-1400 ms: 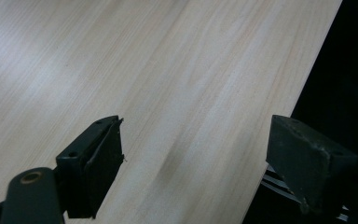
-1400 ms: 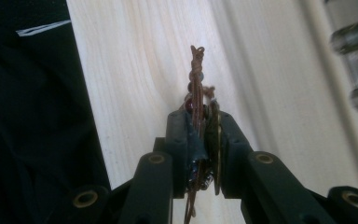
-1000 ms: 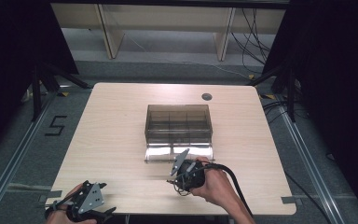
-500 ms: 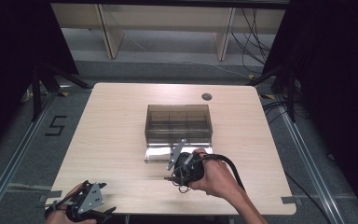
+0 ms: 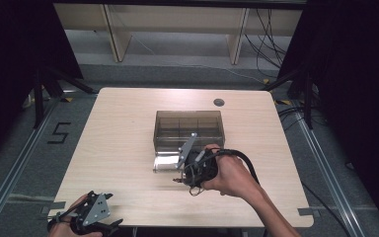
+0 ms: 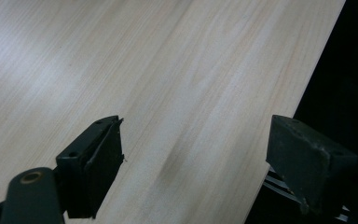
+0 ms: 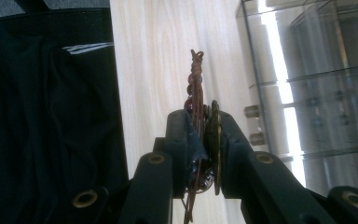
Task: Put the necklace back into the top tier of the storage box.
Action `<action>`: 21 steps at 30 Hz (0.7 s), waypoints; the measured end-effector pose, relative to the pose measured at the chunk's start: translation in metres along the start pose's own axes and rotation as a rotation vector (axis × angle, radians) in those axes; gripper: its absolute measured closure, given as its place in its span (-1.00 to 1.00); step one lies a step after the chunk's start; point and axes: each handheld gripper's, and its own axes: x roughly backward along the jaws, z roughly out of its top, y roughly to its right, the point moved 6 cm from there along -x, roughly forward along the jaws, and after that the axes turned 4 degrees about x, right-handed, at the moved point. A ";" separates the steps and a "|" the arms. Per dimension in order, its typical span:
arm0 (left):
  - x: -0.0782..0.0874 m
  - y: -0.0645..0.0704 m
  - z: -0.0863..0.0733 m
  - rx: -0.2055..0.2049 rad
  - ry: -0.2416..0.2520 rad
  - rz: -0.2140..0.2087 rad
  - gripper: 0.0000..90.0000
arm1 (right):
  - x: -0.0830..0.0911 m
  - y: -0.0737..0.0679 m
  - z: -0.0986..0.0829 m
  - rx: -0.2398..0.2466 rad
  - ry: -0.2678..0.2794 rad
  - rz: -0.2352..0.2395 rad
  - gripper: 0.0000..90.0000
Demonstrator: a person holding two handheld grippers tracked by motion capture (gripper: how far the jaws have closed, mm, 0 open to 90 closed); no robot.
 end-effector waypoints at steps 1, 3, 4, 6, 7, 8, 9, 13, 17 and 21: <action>0.000 0.000 0.000 0.001 0.001 0.000 -0.60 | 0.003 0.003 0.001 0.009 0.003 -0.008 0.74; 0.000 0.000 0.000 0.001 0.001 0.000 -0.60 | 0.009 0.007 0.004 0.027 0.009 -0.005 0.74; 0.000 0.000 0.000 0.000 0.000 0.000 -0.60 | 0.015 0.009 0.006 0.009 0.008 -0.013 0.74; 0.000 0.000 0.000 -0.001 0.000 0.001 -0.60 | 0.019 0.009 0.007 0.000 0.009 -0.012 0.74; -0.001 0.000 0.000 0.000 0.007 -0.003 -0.60 | 0.021 0.012 0.009 0.024 0.017 -0.012 0.74; -0.001 0.000 0.000 0.000 0.006 -0.005 -0.60 | 0.025 0.013 0.009 0.005 0.013 -0.017 0.74; 0.000 0.000 0.000 -0.001 0.001 0.000 -0.60 | 0.027 0.015 0.010 0.013 0.014 -0.023 0.74; 0.000 0.000 0.000 -0.002 0.000 0.003 -0.60 | 0.034 0.021 0.012 -0.008 0.004 -0.033 0.74; -0.001 0.000 0.000 0.006 0.012 -0.008 -0.60 | 0.035 0.031 0.016 -0.008 0.002 -0.039 0.74; -0.001 0.000 0.000 -0.001 0.005 -0.005 -0.60 | 0.030 0.041 0.021 -0.007 -0.008 -0.031 0.74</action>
